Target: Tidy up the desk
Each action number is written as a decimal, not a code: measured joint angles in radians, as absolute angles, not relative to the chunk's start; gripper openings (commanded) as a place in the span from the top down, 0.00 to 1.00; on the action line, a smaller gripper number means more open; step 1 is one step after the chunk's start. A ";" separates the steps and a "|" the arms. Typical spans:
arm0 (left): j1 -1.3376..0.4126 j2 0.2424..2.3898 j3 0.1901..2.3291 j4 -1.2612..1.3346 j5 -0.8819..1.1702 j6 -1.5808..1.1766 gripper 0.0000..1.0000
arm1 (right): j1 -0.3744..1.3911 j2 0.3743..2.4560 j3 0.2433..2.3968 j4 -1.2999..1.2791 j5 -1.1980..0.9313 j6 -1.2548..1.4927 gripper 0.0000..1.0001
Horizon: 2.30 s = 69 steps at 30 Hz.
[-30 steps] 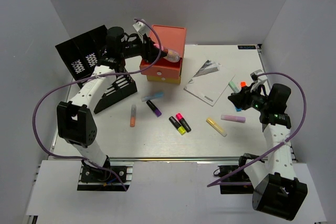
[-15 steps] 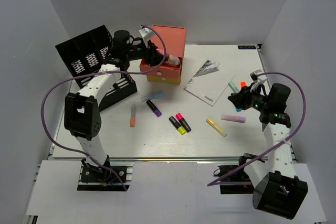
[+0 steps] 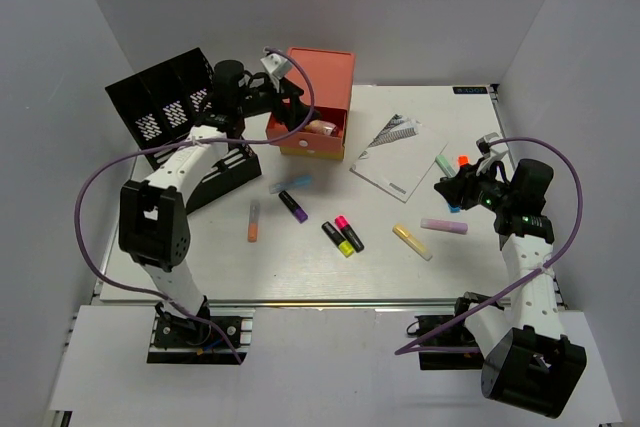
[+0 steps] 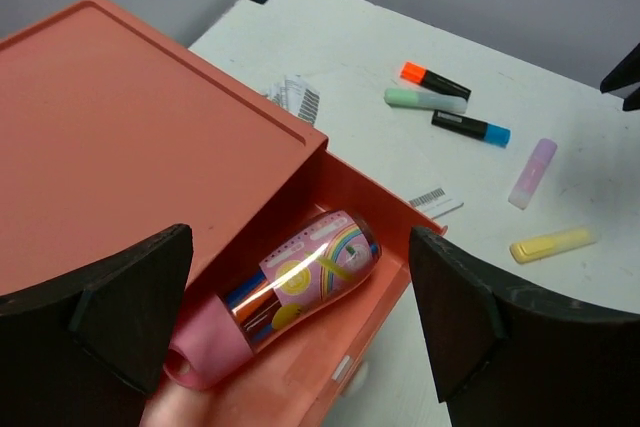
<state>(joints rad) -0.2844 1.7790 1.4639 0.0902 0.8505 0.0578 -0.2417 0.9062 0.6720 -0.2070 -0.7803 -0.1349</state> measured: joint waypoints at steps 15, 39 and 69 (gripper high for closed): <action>-0.281 1.379 1.301 0.091 0.603 -0.249 0.53 | -0.242 0.908 0.672 -0.207 -0.780 -0.135 0.60; -0.303 1.444 1.093 -0.270 0.266 -0.536 0.87 | -0.242 0.908 0.672 -0.207 -0.761 -0.136 0.60; -0.311 1.739 1.187 0.063 0.216 -0.739 0.88 | -0.242 0.919 0.672 -0.207 -0.757 -0.138 0.60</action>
<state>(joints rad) -0.3115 1.7386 1.1870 0.0631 0.2165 -0.7387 -0.2420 0.9188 0.6716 -0.2070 -0.7570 -0.1383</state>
